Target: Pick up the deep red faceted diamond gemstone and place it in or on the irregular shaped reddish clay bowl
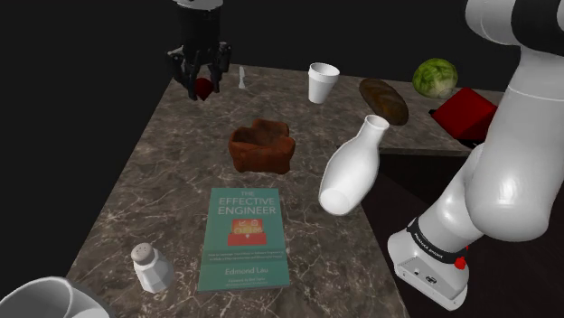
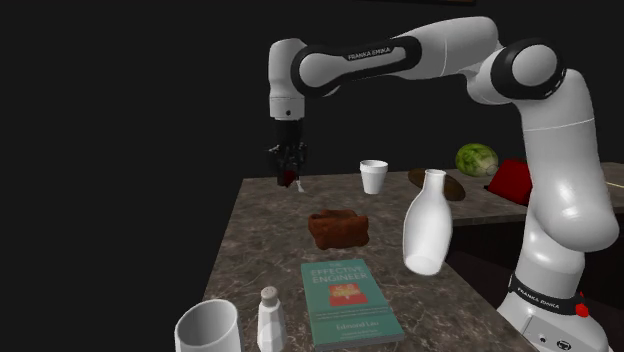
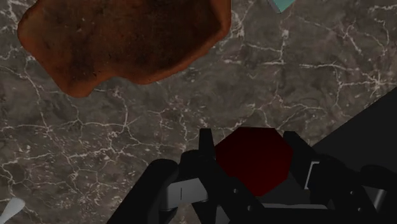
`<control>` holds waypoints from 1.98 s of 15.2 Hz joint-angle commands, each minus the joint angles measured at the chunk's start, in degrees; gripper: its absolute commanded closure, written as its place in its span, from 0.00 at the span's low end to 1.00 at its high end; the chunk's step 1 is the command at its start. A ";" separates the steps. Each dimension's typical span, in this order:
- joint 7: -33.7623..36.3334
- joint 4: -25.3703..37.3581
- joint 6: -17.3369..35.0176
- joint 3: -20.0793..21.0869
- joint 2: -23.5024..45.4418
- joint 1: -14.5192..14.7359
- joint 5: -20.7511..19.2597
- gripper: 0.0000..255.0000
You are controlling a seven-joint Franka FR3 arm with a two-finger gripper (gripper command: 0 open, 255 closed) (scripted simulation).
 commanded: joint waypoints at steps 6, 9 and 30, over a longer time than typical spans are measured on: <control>-8.02 -20.10 4.67 -1.93 -16.53 -5.82 6.15 1.00; -11.81 -26.75 5.43 -3.61 -22.69 -7.29 8.15 1.00; -14.15 -40.02 17.03 -4.60 -24.37 -7.90 8.79 1.00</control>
